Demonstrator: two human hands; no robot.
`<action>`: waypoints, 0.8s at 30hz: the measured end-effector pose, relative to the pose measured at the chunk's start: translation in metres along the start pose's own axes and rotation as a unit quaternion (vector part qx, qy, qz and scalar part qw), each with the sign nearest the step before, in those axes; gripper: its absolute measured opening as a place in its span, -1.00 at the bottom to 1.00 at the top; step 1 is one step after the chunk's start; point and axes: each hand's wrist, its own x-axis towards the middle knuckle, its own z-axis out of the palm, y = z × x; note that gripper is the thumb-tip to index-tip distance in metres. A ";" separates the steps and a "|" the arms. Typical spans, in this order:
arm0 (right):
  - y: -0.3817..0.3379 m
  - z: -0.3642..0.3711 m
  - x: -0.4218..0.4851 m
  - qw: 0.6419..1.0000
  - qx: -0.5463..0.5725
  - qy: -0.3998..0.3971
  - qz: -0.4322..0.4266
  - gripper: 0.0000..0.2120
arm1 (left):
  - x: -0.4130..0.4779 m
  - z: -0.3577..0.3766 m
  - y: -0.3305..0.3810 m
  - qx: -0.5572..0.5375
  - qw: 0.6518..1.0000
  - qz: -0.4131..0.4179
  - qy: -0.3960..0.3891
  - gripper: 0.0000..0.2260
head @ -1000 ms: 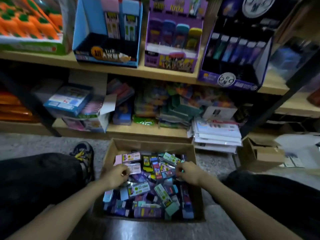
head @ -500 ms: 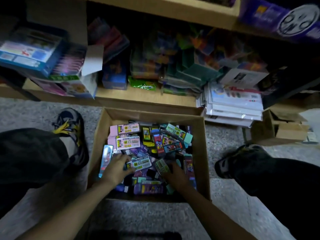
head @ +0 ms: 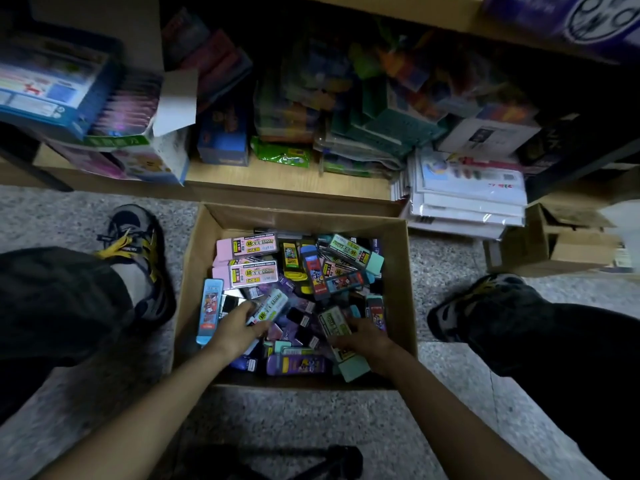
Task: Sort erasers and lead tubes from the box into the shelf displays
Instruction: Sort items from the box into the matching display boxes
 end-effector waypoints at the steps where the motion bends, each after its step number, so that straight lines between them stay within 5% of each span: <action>1: 0.000 -0.002 -0.003 1.000 0.008 -0.002 -0.003 -0.69 | -0.001 0.000 0.000 -0.023 0.999 -0.014 0.017 -0.68; 9: -0.014 -0.013 -0.029 0.974 0.208 0.023 -0.087 -0.78 | -0.029 0.016 0.029 -0.230 0.972 -0.050 0.019 -0.63; 15: -0.053 -0.004 -0.057 0.946 0.267 -0.065 -0.172 -0.83 | -0.042 0.032 0.082 -0.373 0.928 -0.007 0.004 -0.21; 18: -0.068 0.006 -0.072 0.943 0.237 -0.087 -0.216 -0.85 | -0.045 0.029 0.111 -0.483 0.873 0.060 0.032 -0.55; 24: -0.090 0.014 -0.102 0.937 0.215 -0.049 -0.272 -0.89 | -0.052 0.004 0.136 -0.489 0.862 0.105 0.083 -0.93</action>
